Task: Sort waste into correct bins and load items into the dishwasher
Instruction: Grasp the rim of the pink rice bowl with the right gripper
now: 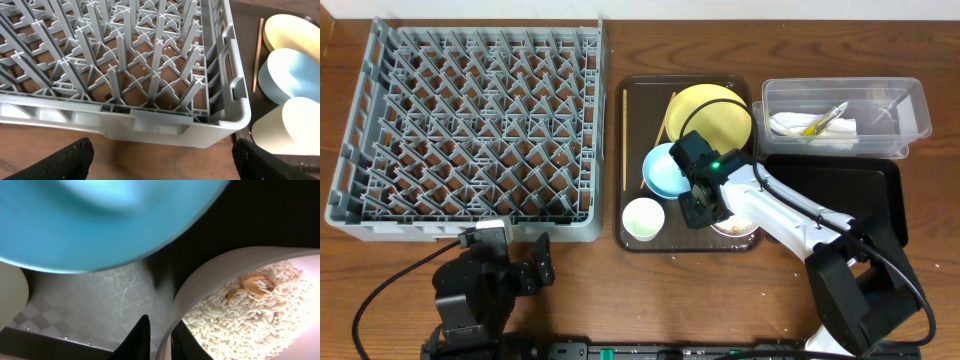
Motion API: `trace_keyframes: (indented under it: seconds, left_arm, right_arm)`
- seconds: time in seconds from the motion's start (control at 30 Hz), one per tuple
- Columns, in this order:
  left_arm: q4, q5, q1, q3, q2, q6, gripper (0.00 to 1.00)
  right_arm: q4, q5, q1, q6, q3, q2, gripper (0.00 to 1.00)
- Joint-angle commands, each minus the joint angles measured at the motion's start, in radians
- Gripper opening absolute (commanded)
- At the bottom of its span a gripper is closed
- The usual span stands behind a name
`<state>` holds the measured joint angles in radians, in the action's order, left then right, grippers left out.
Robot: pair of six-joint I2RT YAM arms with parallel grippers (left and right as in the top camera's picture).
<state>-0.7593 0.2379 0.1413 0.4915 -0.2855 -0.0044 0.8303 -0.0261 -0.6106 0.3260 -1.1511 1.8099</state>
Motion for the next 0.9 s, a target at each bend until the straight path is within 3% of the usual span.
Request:
trace_keyframes:
  seconds: [0.0, 0.07, 0.17, 0.3, 0.43, 0.5, 0.87]
  left_arm:
    - [0.000, 0.013, 0.002, 0.014, 0.002, -0.014, 0.91]
    - [0.000, 0.013, 0.002, 0.014, 0.002, -0.014, 0.91]
    - [0.000, 0.013, 0.002, 0.014, 0.002, -0.014, 0.90]
    - [0.000, 0.013, 0.002, 0.014, 0.002, -0.014, 0.90]
    - [0.000, 0.013, 0.002, 0.014, 0.002, -0.014, 0.91]
    - [0.000, 0.013, 0.002, 0.014, 0.002, -0.014, 0.91]
    - [0.000, 0.013, 0.002, 0.014, 0.002, -0.014, 0.90]
  right_arm:
    - [-0.008, -0.022, -0.011, 0.018, -0.011, 0.010, 0.09]
    - [-0.012, -0.022, -0.014, 0.018, -0.011, 0.012, 0.01]
    - [-0.017, -0.023, -0.021, 0.017, -0.011, 0.028, 0.01]
    - [-0.008, -0.022, -0.026, 0.013, -0.011, 0.040, 0.11]
    - [0.009, -0.018, -0.026, 0.014, -0.011, 0.040, 0.15]
    - [0.055, -0.028, -0.026, 0.013, -0.011, 0.042, 0.01]
    - [0.125, 0.016, -0.026, 0.014, -0.100, -0.013, 0.01]
